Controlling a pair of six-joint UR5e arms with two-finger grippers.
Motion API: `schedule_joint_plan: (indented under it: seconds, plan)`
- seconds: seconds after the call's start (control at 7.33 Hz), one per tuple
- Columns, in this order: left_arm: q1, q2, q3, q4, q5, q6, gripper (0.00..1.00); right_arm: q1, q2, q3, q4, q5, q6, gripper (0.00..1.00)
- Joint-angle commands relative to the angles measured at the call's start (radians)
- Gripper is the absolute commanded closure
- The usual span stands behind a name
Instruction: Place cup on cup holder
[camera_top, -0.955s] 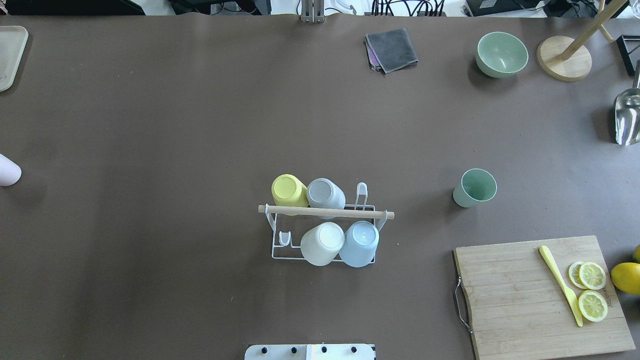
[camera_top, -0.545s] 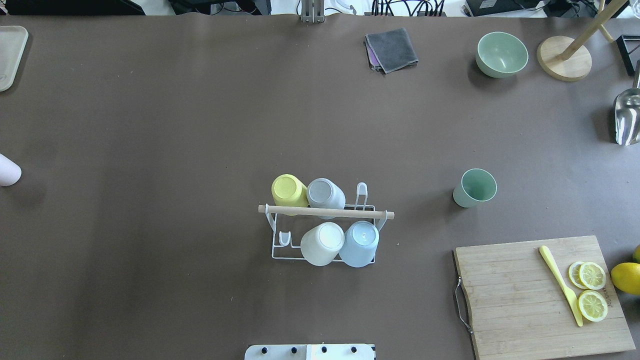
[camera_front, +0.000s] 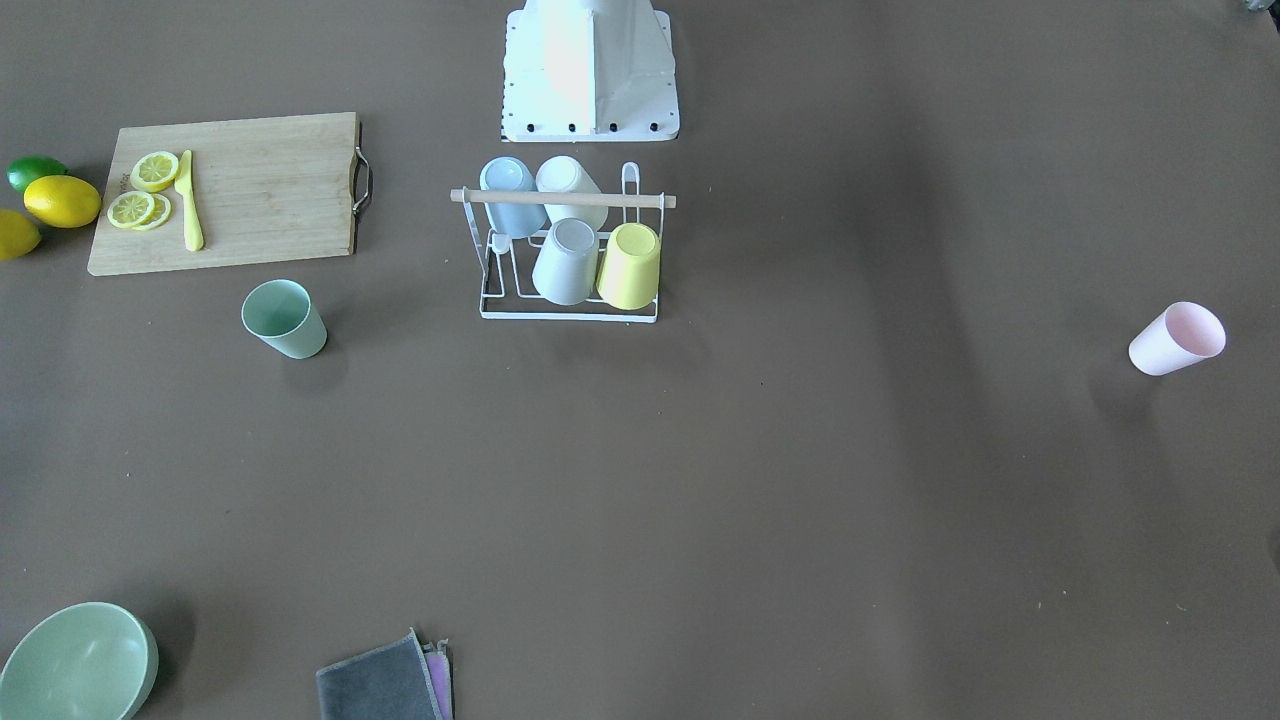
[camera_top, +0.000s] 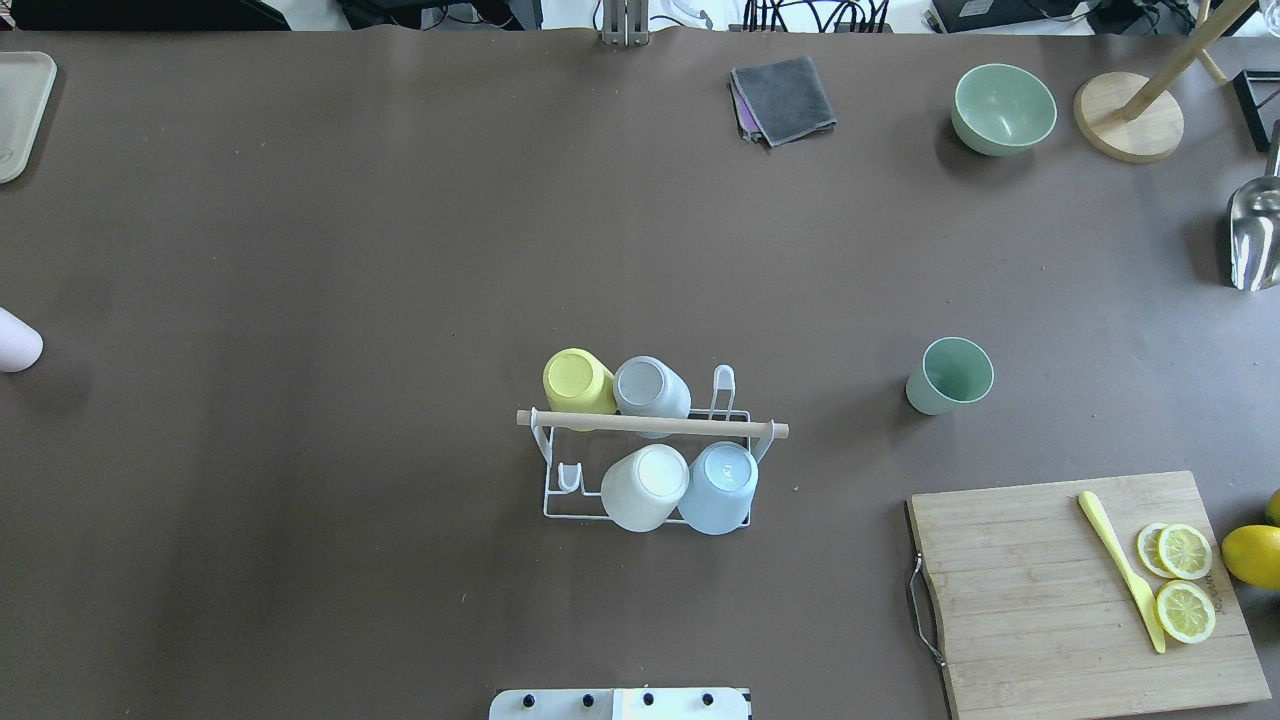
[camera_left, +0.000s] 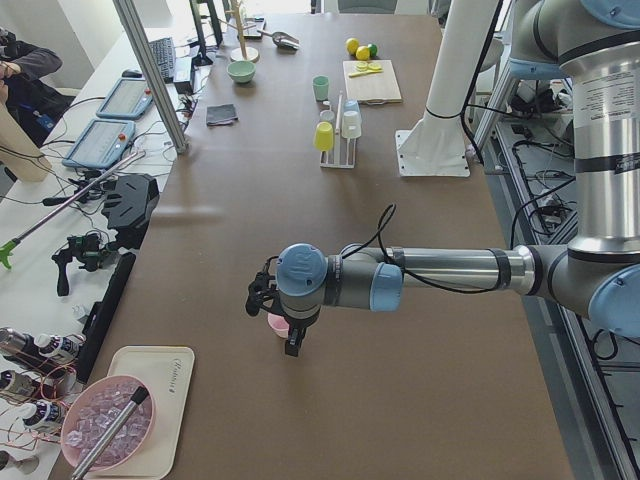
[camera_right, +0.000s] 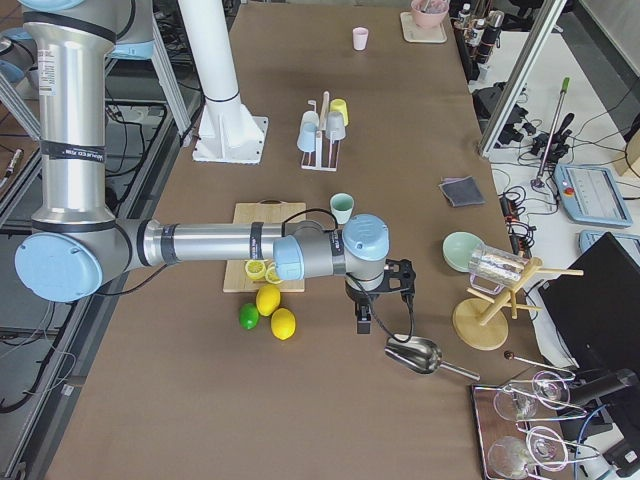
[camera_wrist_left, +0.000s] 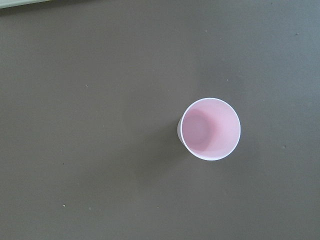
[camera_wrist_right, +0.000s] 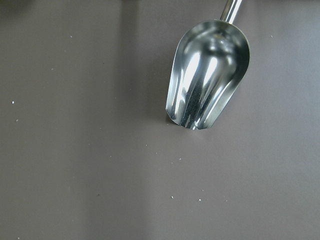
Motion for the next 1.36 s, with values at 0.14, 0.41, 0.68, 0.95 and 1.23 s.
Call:
schedule_joint_plan:
  seconds: [0.14,0.41,0.68,0.95,1.23]
  plan:
    - [0.005,-0.033,-0.033,-0.005,0.007,0.005,0.02,0.000,-0.004,0.000,-0.006,0.002,0.003,0.00]
    - [0.014,-0.053,-0.032,-0.006,0.009,0.040,0.02,-0.001,0.002,0.001,-0.009,-0.005,0.004,0.00]
    - [0.041,-0.082,-0.060,0.003,0.050,0.041,0.02,0.003,-0.003,0.038,-0.015,-0.010,0.004,0.00]
    - [0.151,-0.108,-0.075,0.024,0.100,0.037,0.02,-0.058,0.016,0.110,-0.108,-0.019,0.003,0.00]
    - [0.288,-0.207,-0.067,0.197,0.223,0.045,0.02,-0.092,0.092,0.116,-0.156,-0.028,0.003,0.00]
